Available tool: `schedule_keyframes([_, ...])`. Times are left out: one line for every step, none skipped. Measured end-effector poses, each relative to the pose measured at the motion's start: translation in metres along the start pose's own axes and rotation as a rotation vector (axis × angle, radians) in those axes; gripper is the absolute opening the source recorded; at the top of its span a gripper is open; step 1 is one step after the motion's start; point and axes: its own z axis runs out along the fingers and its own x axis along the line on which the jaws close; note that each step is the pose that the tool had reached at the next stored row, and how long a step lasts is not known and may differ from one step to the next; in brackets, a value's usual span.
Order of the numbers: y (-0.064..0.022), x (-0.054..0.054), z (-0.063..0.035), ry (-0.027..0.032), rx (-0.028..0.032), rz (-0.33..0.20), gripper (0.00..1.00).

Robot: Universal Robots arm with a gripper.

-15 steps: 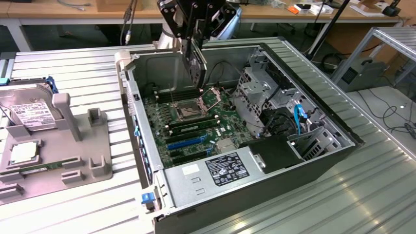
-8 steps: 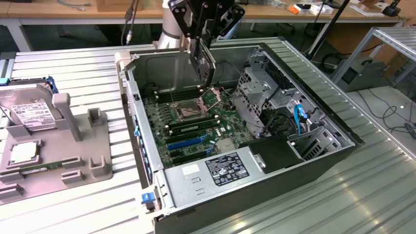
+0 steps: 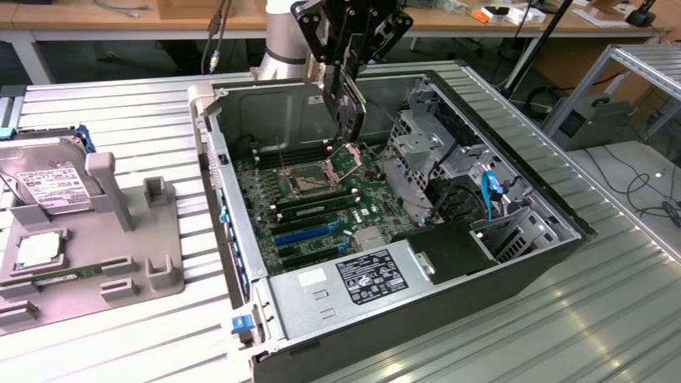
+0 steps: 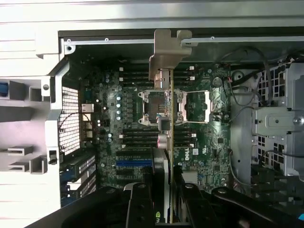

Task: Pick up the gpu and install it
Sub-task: 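Pick up the gpu and move the gpu toward the slot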

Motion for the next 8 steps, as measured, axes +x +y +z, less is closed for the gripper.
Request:
schedule_keyframes([-0.0002,-0.002,0.001,0.0,0.001,0.0,0.27])
schedule_keyframes([-0.0005,-0.003,0.0019,0.0,0.0019,0.0,0.27])
schedule_keyframes([-0.0006,-0.004,0.0026,0.0,0.0024,0.0,0.27])
schedule_keyframes([-0.001,-0.007,0.0043,0.0,0.0037,0.0,0.27])
schedule_keyframes([-0.0017,-0.009,0.0061,0.0,0.0055,0.0,0.27])
schedule_keyframes([-0.0024,-0.011,0.0079,-0.0001,0.0077,0.0,0.27])
schedule_keyframes([-0.0028,-0.012,0.0093,-0.0001,0.009,0.0,0.27])
schedule_keyframes([-0.0029,-0.013,0.0101,-0.0002,0.0097,0.0,0.27])
